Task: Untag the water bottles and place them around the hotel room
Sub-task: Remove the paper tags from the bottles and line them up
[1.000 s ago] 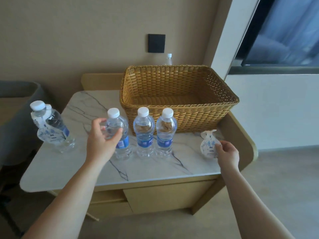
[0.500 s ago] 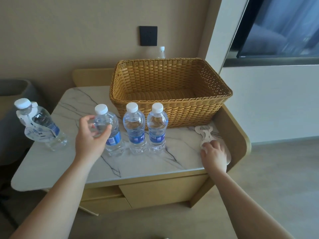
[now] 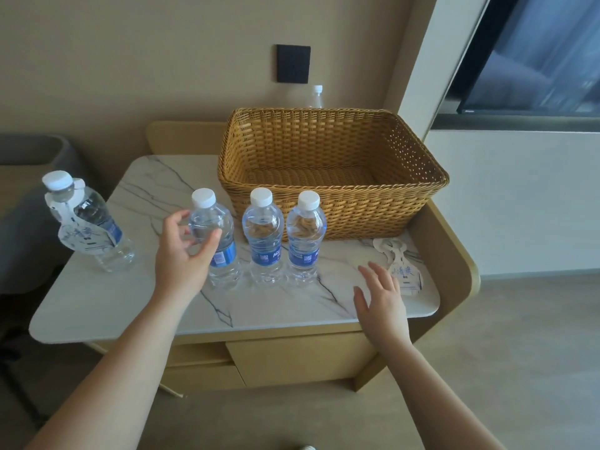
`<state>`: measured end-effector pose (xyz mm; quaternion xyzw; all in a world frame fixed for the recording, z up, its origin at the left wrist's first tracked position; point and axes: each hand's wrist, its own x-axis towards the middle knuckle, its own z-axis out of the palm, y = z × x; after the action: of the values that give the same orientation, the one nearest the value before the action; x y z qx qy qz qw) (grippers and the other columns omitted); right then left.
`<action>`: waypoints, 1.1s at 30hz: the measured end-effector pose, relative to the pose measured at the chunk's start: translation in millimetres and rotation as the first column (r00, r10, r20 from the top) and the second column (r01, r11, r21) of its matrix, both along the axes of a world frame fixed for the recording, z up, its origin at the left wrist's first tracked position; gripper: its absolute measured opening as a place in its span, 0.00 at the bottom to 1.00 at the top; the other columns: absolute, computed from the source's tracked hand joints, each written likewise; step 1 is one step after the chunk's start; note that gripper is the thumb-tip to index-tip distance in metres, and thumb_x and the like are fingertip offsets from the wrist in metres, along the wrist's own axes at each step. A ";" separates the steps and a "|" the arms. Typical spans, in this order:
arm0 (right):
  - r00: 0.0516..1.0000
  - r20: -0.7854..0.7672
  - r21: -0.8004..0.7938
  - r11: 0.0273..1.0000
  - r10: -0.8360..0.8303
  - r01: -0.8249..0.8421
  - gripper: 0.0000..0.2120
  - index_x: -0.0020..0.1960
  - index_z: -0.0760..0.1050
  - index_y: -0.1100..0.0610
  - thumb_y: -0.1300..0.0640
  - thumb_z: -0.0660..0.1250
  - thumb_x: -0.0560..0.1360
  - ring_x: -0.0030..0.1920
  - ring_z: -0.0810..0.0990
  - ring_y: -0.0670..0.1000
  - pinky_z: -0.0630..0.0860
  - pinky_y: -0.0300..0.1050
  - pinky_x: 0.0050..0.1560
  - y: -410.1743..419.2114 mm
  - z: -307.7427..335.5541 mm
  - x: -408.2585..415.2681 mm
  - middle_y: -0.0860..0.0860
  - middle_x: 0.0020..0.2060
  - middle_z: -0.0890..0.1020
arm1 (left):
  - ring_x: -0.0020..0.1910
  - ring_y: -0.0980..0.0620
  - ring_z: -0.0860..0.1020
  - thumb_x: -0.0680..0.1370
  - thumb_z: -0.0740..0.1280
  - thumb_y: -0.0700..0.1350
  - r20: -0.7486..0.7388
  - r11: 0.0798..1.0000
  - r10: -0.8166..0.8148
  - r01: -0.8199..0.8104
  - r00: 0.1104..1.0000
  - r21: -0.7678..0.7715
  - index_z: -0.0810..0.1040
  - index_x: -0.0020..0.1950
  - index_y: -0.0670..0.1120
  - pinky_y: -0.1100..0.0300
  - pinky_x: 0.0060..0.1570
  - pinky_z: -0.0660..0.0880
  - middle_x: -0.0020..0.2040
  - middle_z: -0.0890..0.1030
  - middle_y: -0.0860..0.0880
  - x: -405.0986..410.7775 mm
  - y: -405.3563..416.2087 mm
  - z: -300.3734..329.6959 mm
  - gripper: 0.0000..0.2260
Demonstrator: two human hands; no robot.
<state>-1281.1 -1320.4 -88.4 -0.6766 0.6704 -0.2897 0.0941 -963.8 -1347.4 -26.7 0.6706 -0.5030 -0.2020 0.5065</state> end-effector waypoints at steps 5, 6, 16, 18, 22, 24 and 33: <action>0.970 0.066 -0.174 0.960 0.234 -0.220 0.15 0.63 0.75 0.57 0.59 0.66 0.76 0.60 0.71 0.49 0.70 0.41 0.58 21.4 36.0 64.8 0.51 0.60 0.76 | 0.61 0.56 0.72 0.75 0.69 0.54 0.082 1.000 -0.009 0.008 0.997 0.015 0.64 0.73 0.50 0.56 0.56 0.72 0.64 0.74 0.51 4.1 11.7 5.2 0.29; 0.954 0.074 -0.188 0.944 0.289 -0.272 0.16 0.63 0.75 0.56 0.59 0.66 0.76 0.60 0.72 0.49 0.69 0.39 0.59 24.9 44.8 80.1 0.50 0.60 0.76 | 0.62 0.55 0.72 0.76 0.68 0.54 0.081 1.000 -0.004 0.003 0.997 0.007 0.64 0.73 0.49 0.55 0.58 0.73 0.65 0.74 0.50 7.7 15.7 6.9 0.28; 0.705 0.311 -0.134 0.764 0.637 -0.631 0.19 0.66 0.70 0.56 0.60 0.65 0.75 0.61 0.73 0.48 0.66 0.34 0.58 2.8 96.8 244.7 0.50 0.59 0.74 | 0.47 0.52 0.76 0.75 0.68 0.42 0.161 0.912 0.322 -0.260 0.933 -0.318 0.76 0.53 0.46 0.60 0.44 0.75 0.48 0.74 0.53 103.8 48.4 27.0 0.08; 0.696 0.326 -0.090 0.754 0.640 -0.651 0.21 0.68 0.68 0.56 0.60 0.64 0.75 0.63 0.72 0.50 0.65 0.36 0.58 -12.6 97.9 275.9 0.51 0.62 0.73 | 0.50 0.48 0.76 0.74 0.68 0.40 0.138 0.898 0.388 -0.340 0.911 -0.278 0.76 0.55 0.43 0.51 0.48 0.76 0.49 0.74 0.51 130.7 40.6 27.7 0.10; 0.703 0.431 0.078 0.753 0.566 -0.654 0.25 0.71 0.64 0.53 0.59 0.63 0.76 0.65 0.72 0.51 0.66 0.38 0.58 -40.5 95.6 327.9 0.51 0.68 0.69 | 0.64 0.50 0.72 0.75 0.67 0.47 -0.082 0.929 0.365 -0.358 0.927 0.089 0.67 0.72 0.49 0.50 0.63 0.70 0.67 0.71 0.48 165.6 15.0 36.4 0.26; 0.707 0.492 0.143 0.753 0.508 -0.642 0.27 0.73 0.62 0.53 0.60 0.64 0.76 0.66 0.71 0.52 0.66 0.39 0.59 -53.2 93.9 344.9 0.51 0.70 0.68 | 0.70 0.51 0.67 0.75 0.65 0.50 -0.159 0.941 0.301 -0.267 0.940 0.207 0.61 0.76 0.52 0.48 0.68 0.66 0.74 0.66 0.50 172.1 6.5 39.5 0.29; 0.608 0.658 0.169 0.700 0.444 -0.694 0.28 0.73 0.65 0.49 0.60 0.65 0.75 0.64 0.73 0.49 0.68 0.37 0.54 -79.2 89.8 366.4 0.47 0.67 0.73 | 0.55 0.55 0.79 0.75 0.61 0.42 -0.290 0.987 0.130 -0.098 0.948 0.124 0.74 0.63 0.59 0.56 0.55 0.76 0.56 0.80 0.56 158.3 12.2 40.3 0.19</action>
<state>-914.7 -1399.6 1.4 -0.7021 0.3964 -0.2847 0.5185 -805.5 -1335.1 13.7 0.6869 -0.3699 -0.2978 0.5501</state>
